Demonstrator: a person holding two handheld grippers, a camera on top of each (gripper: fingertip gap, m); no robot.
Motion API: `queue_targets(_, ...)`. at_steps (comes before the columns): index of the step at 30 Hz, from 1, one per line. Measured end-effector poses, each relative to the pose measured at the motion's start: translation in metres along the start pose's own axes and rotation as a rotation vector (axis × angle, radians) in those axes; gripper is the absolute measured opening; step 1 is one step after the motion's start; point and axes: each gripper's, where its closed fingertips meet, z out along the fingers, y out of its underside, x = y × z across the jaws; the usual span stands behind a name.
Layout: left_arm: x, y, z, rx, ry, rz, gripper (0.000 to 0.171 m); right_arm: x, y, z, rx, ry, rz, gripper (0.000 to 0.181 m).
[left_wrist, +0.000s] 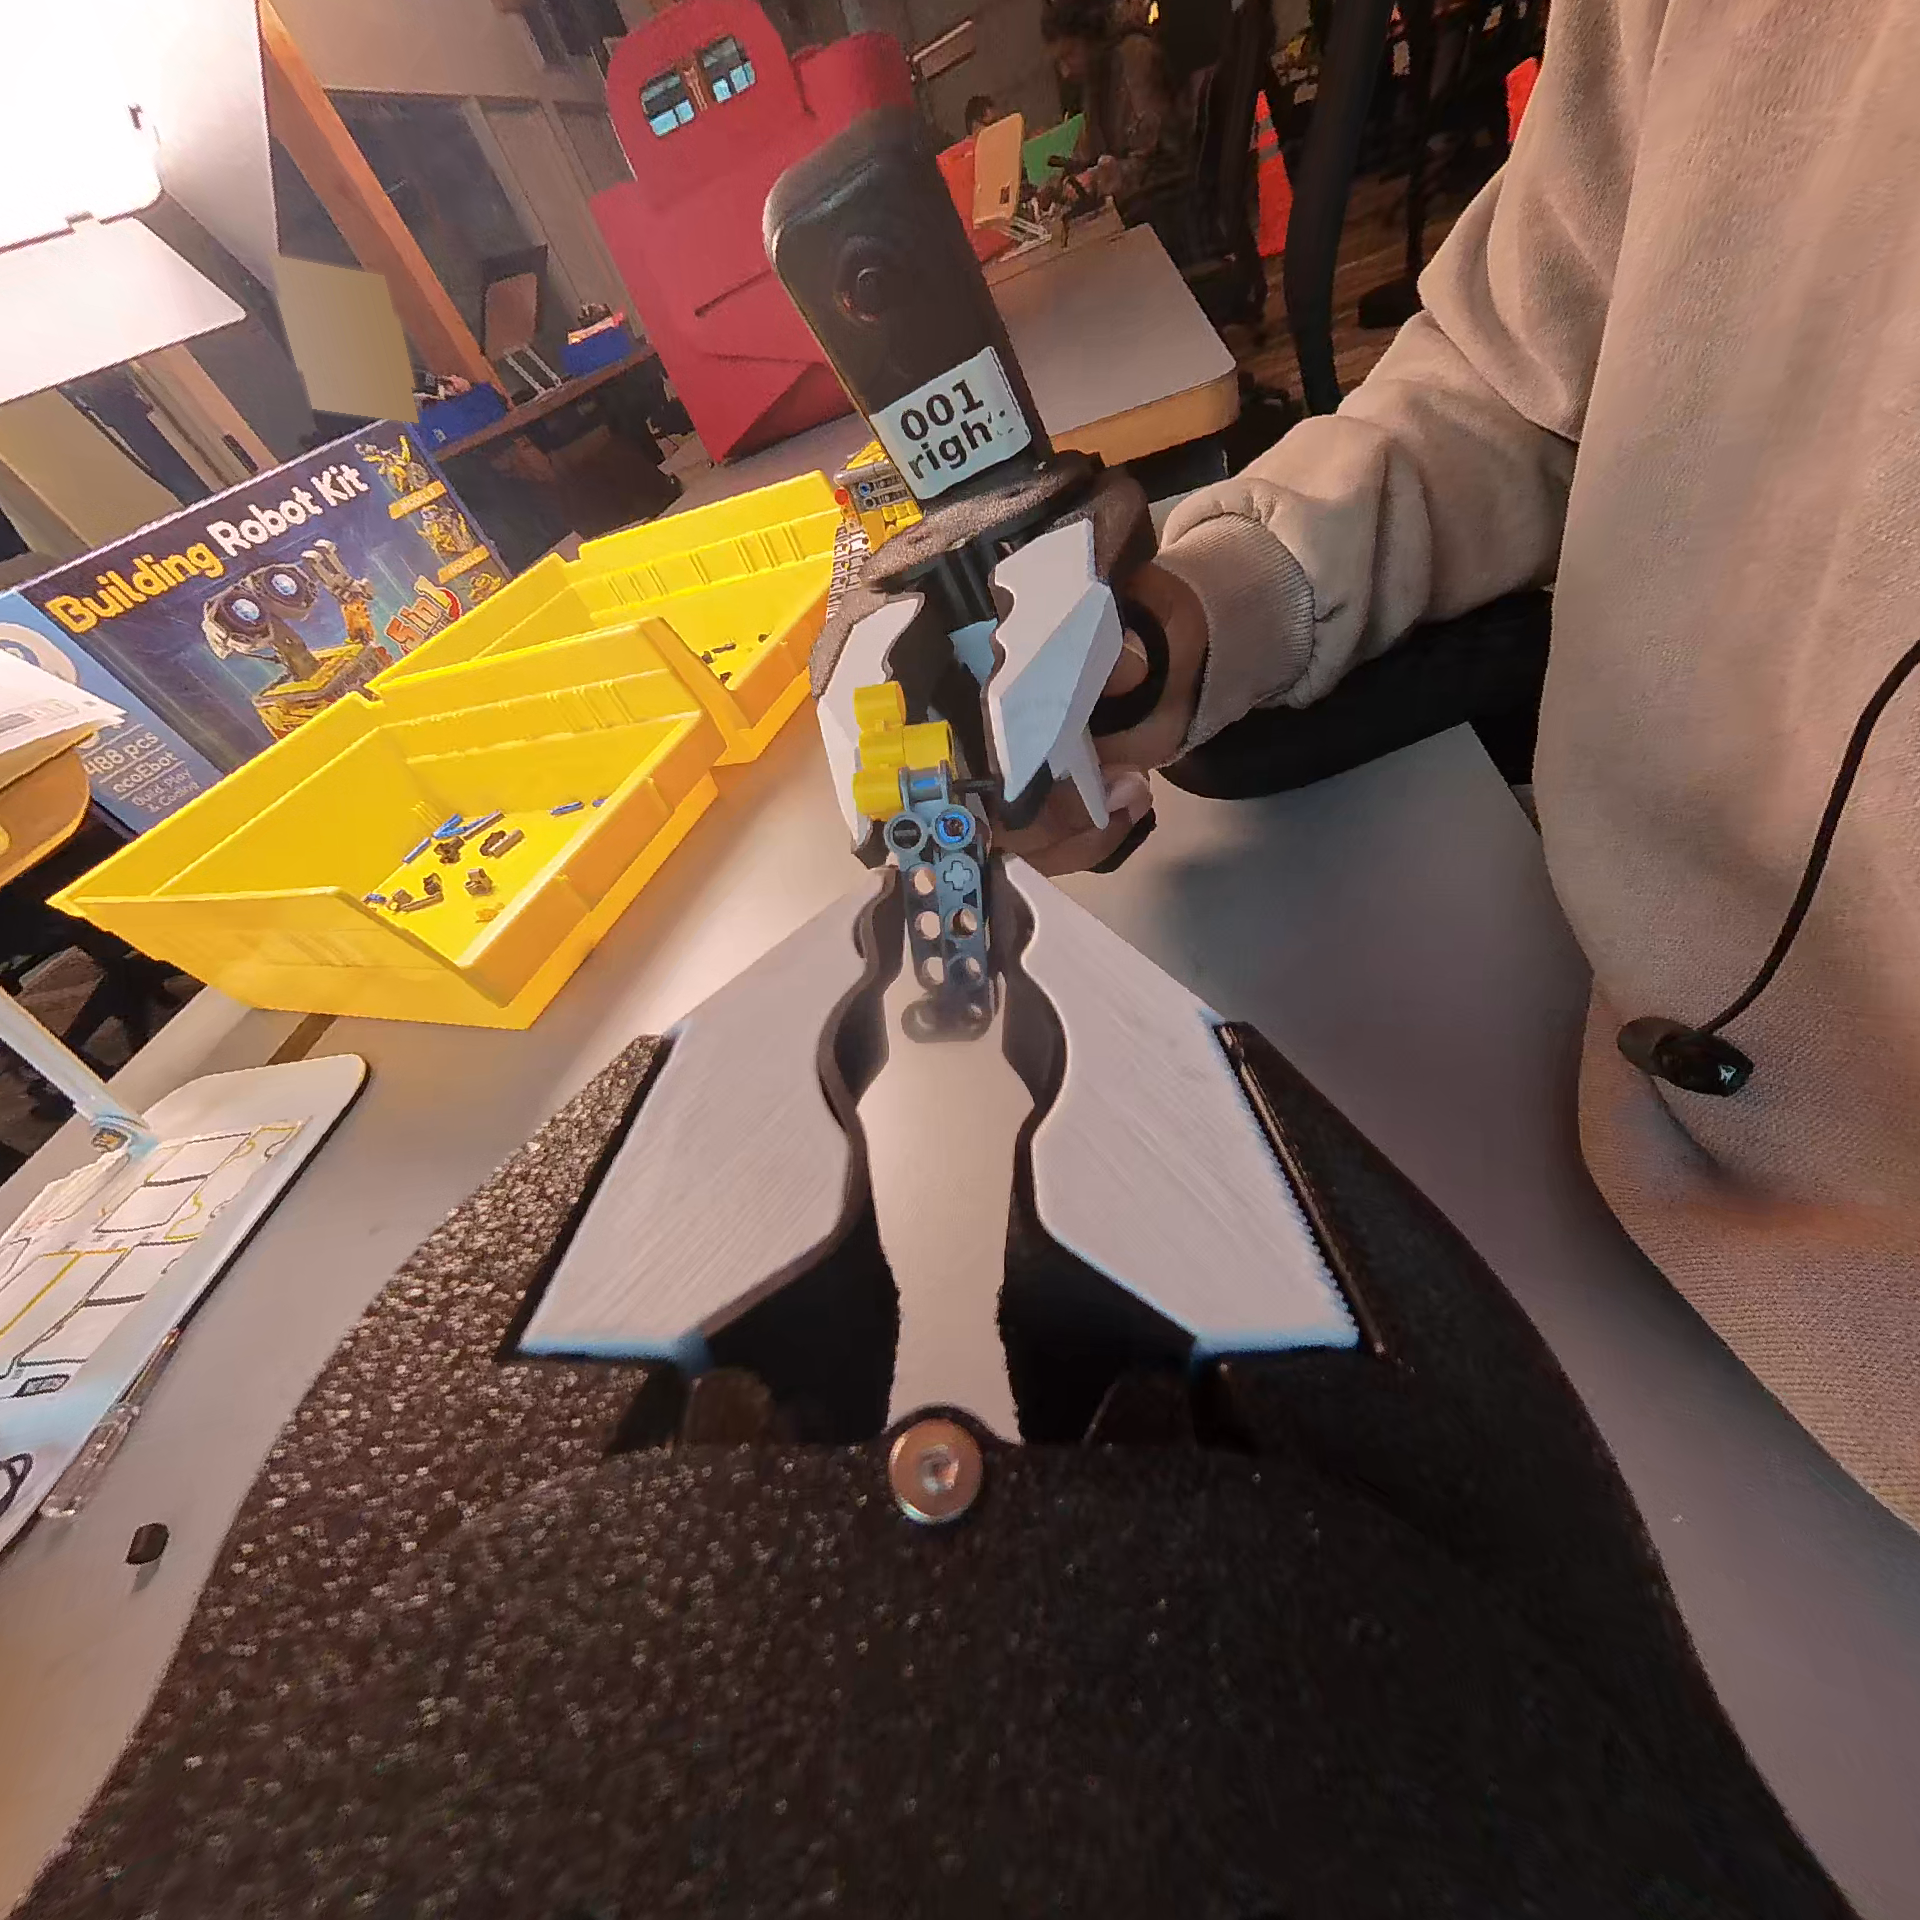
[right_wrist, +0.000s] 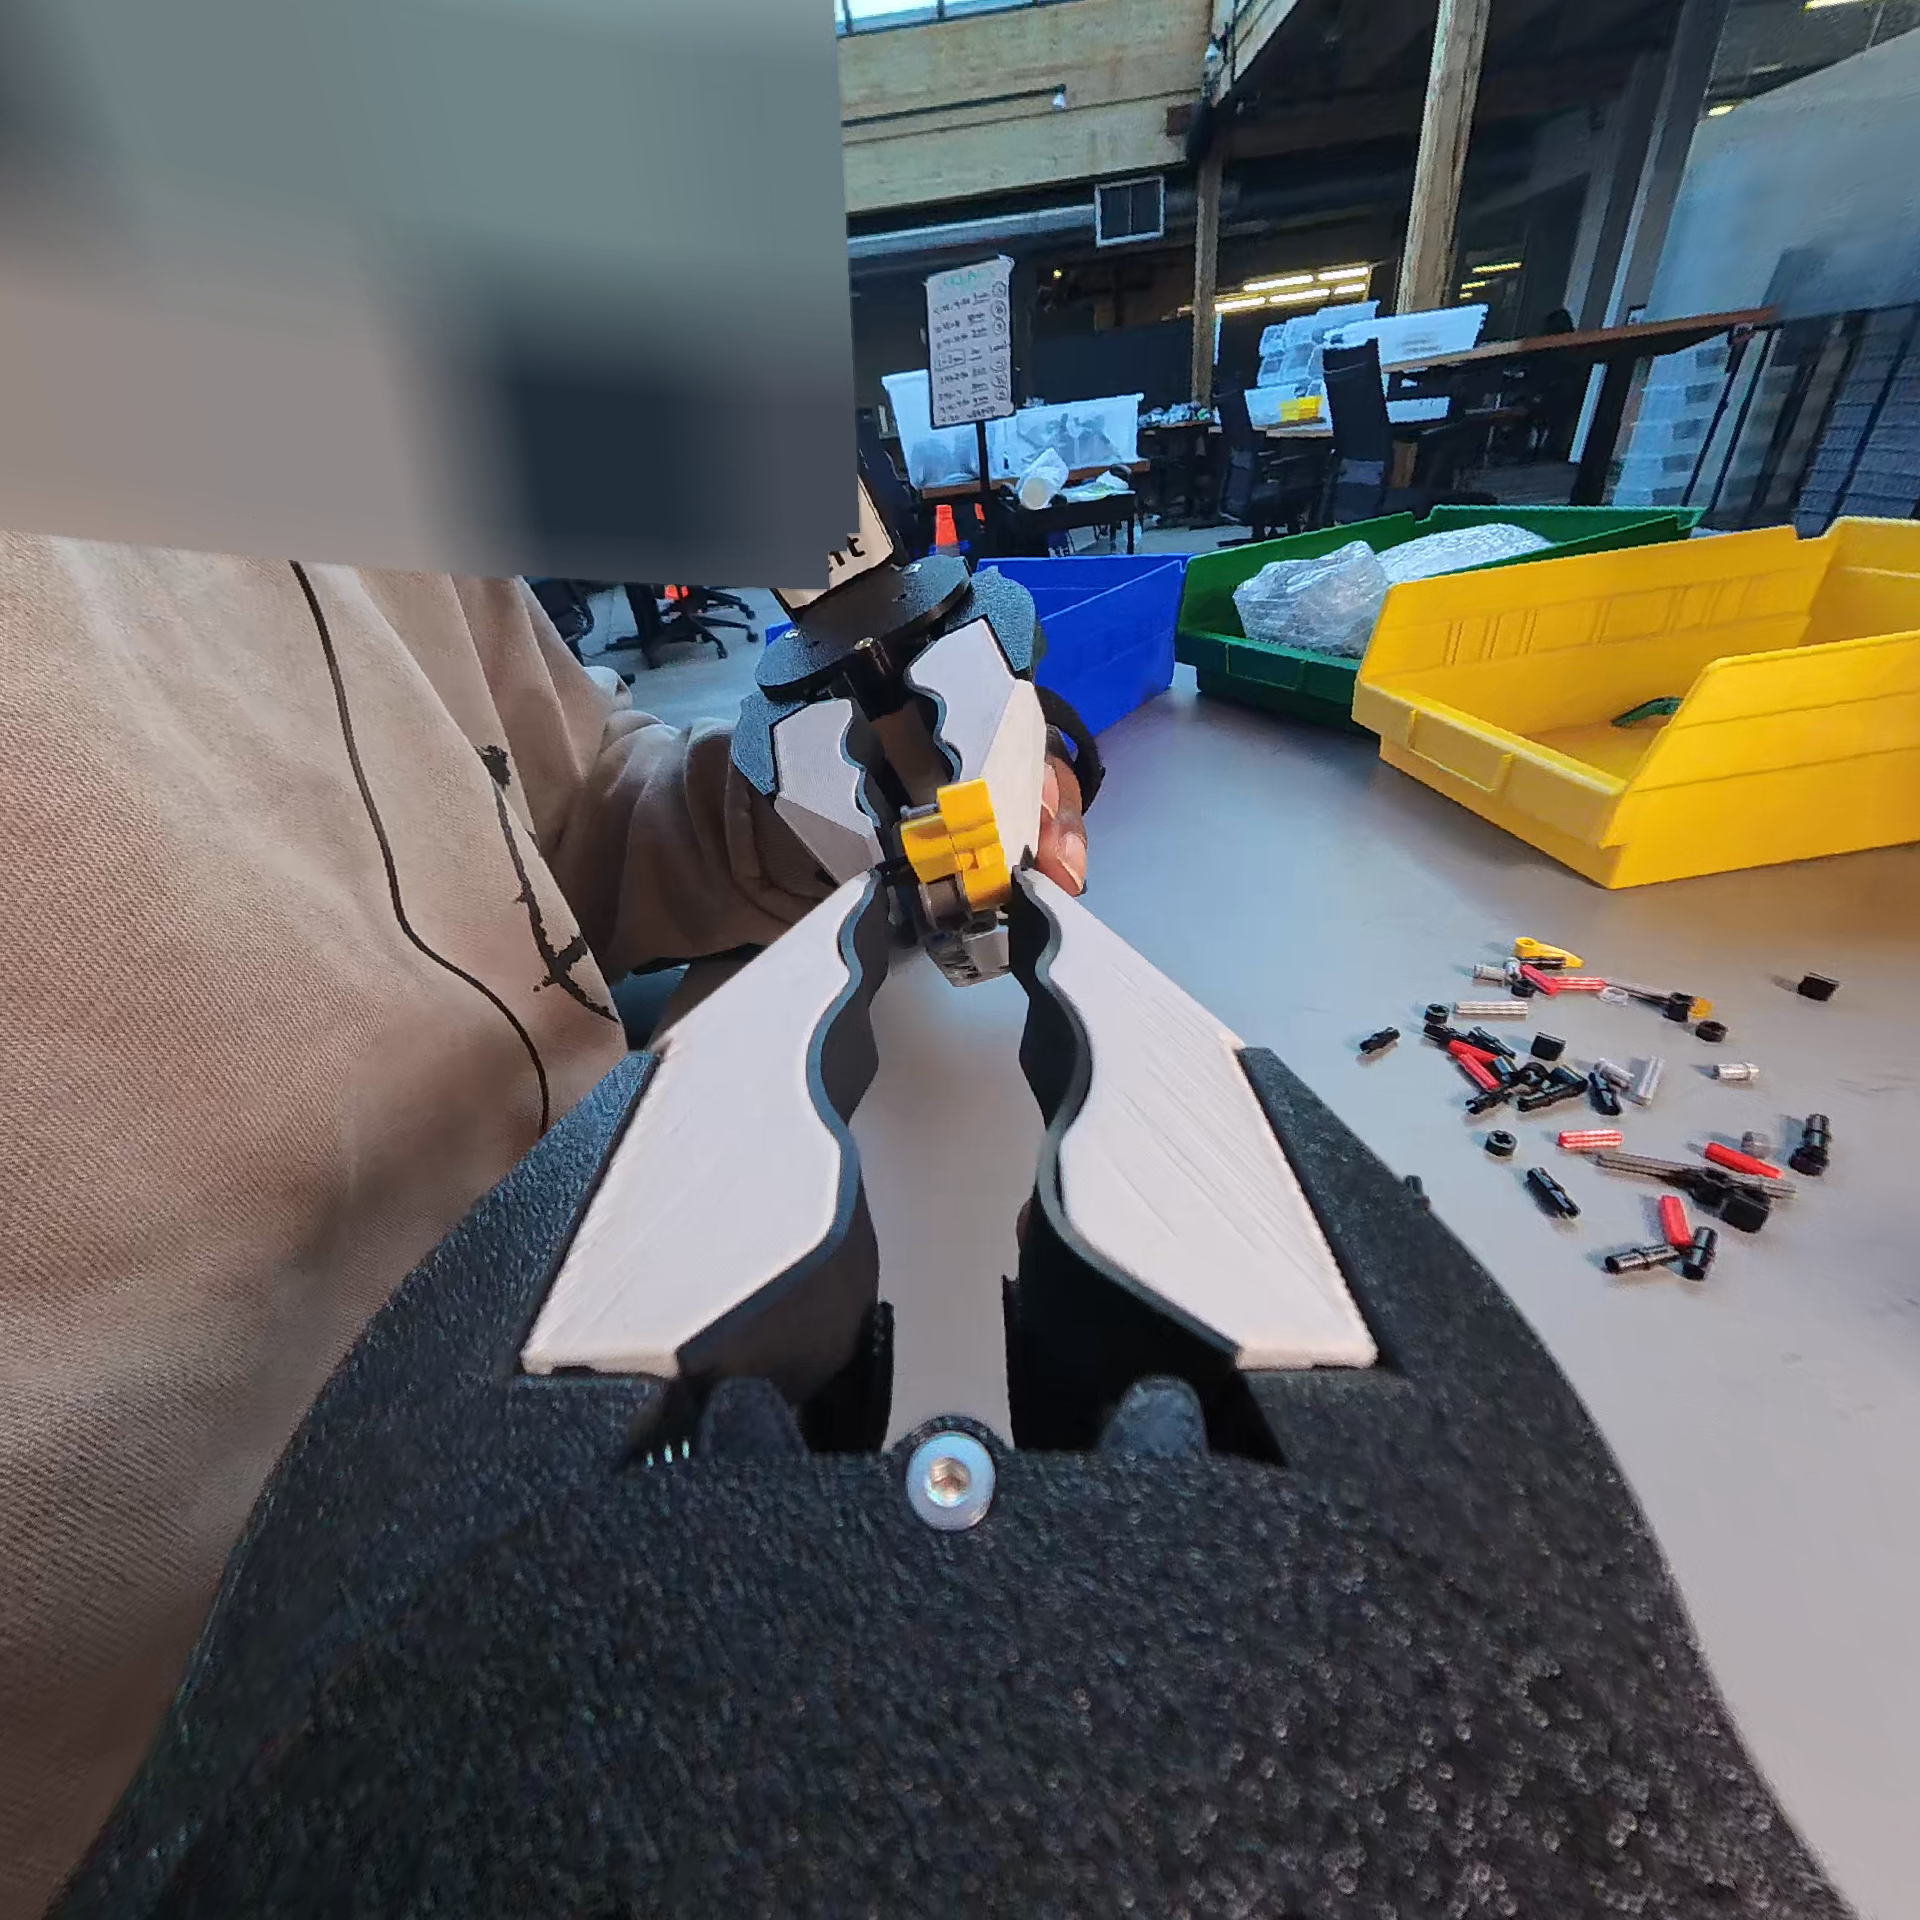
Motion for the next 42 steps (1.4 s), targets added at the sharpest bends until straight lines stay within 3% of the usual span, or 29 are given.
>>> queue_targets(7,-0.002,0.0,-0.001,-0.004,0.01,-0.058,0.016,0.0,-0.001,0.001,0.022,-0.058,0.141,0.021)
queue_targets(10,-0.006,0.004,-0.001,-0.008,0.02,-0.152,0.015,0.006,0.001,0.002,0.017,-0.009,0.136,0.023)
queue_targets(16,-0.007,0.001,-0.001,0.014,0.017,-0.177,0.016,0.009,-0.004,0.002,0.043,0.004,0.218,0.022)
queue_targets(42,-0.006,0.008,0.001,-0.037,-0.018,-0.084,0.018,0.012,0.0,0.005,0.092,-0.009,0.313,0.019)
